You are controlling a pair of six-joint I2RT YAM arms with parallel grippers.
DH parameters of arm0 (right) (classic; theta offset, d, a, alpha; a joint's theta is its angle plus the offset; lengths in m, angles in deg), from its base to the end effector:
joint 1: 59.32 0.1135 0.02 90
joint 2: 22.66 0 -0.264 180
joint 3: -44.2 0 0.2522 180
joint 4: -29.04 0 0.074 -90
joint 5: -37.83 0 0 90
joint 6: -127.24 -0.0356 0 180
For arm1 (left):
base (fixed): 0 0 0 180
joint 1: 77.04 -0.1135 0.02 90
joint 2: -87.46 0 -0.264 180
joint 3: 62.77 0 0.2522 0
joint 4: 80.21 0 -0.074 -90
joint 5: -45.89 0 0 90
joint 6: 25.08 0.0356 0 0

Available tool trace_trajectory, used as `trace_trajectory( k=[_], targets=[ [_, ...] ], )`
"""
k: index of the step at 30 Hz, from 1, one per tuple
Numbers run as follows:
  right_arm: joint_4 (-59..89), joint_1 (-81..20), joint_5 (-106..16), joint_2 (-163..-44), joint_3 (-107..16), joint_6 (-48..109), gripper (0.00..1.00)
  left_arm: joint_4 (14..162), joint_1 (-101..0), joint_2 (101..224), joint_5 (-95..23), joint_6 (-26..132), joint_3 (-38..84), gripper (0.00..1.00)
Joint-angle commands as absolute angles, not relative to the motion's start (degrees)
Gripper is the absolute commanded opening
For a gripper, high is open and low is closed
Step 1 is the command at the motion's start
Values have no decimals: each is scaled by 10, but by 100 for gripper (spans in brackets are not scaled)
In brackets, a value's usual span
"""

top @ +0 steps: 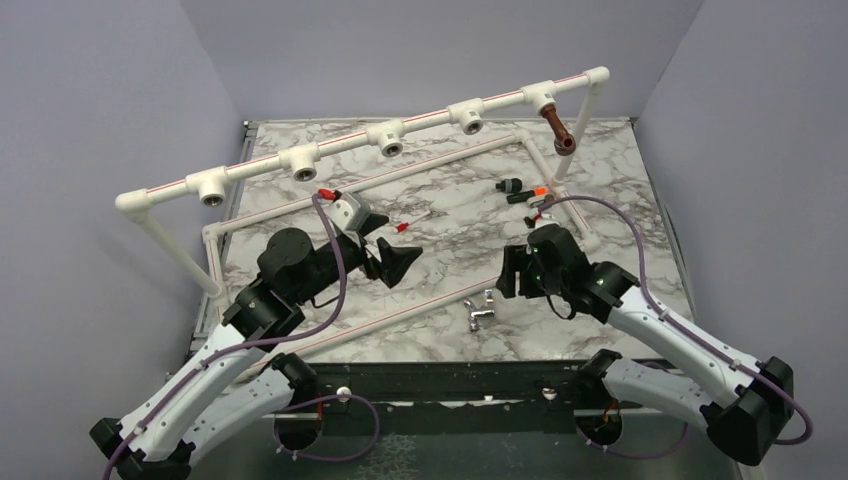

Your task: Install the water faucets

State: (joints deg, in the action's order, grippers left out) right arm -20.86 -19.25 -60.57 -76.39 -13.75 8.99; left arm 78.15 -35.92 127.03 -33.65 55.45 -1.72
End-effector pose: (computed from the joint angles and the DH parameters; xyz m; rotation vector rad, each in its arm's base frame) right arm 0.1500 0.1194 0.2668 -0.1752 2.3879 0.4019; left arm 0.1164 -0.1102 0.3737 0.5874 1.5269 -0.8290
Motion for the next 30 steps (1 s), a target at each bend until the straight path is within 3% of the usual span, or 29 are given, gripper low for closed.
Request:
trace_trajectory(
  k=[1, 5, 16, 30],
  targets=[
    [-190, -190, -575, -795, -109, 52, 64, 806, -357, 1262, -326, 542, -42, 99],
    [-159, -189, -561, -832, -92, 37, 54, 808, -357, 1263, -332, 549, -65, 99],
    [-87, -189, -525, -901, -86, 45, 53, 799, -356, 1283, -321, 555, -77, 99],
    [-65, -161, -571, -971, -94, 50, 49, 796, -357, 1286, -309, 556, -78, 99]
  ],
)
